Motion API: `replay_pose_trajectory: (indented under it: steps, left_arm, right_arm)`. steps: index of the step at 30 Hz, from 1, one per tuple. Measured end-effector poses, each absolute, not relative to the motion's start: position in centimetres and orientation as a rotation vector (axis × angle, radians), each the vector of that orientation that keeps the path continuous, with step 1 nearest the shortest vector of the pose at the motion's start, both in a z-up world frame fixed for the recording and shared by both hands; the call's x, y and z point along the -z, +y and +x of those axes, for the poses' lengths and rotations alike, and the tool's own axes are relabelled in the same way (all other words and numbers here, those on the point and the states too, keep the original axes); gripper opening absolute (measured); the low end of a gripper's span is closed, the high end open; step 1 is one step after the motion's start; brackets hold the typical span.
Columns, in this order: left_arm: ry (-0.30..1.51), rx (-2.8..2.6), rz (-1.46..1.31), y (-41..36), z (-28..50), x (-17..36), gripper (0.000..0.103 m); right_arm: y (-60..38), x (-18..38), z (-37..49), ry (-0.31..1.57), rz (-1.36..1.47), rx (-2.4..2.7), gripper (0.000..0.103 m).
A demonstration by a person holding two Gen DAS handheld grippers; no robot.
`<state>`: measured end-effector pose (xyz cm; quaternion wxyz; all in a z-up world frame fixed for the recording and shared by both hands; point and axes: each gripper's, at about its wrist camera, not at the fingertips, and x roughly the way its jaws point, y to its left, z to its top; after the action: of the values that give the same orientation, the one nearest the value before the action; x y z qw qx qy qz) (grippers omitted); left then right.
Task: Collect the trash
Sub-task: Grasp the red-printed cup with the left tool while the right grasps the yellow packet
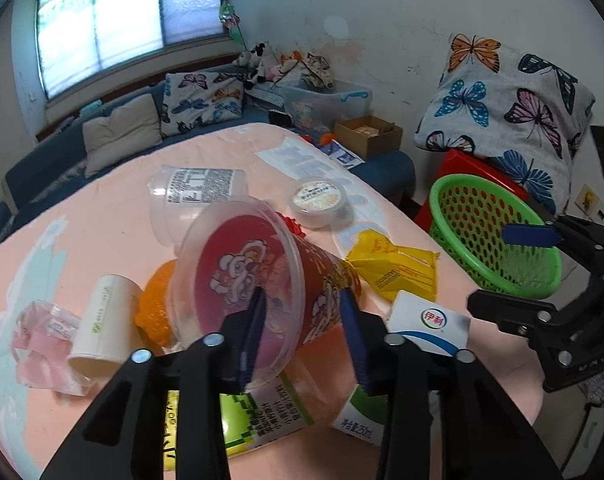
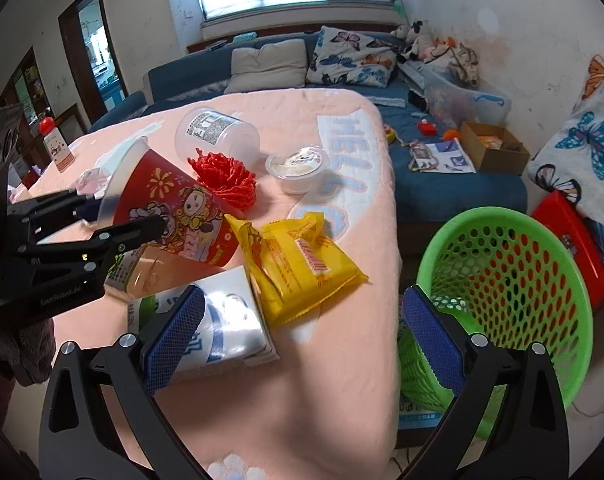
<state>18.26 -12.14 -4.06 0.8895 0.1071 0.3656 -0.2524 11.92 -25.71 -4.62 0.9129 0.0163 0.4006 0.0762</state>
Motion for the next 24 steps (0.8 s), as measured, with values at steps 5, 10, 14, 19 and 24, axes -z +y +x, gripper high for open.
replay_pose_trajectory:
  steps: [5, 10, 14, 19, 24]
  left_arm:
    - [0.737, 0.575, 0.2, -12.2, 17.9, 3.8, 0.009]
    - [0.686, 0.568, 0.179, -11.8, 17.3, 2.7, 0.005]
    - [0.659, 0.555, 0.146, -10.6, 17.0, 1.5, 0.006]
    - [0.621, 0.537, 0.097, -8.9, 16.7, 0.0, 0.005]
    - [0.591, 0.524, 0.06, -7.6, 16.2, -1.3, 0.005]
  right_arm:
    - [-25.9, 4.8, 13.3, 0.863, 0.041, -0.203, 0.097]
    - [-26.0, 5.2, 14.9, 0.896, 0.04, -0.237, 0.097]
    - [-25.9, 5.8, 16.2, 0.934, 0.046, -0.277, 0.097]
    - [-25.6, 6.7, 18.2, 0.989, 0.055, -0.315, 0.097]
    - [-25.0, 7.8, 20.2, 1.045, 0.069, -0.341, 0.097]
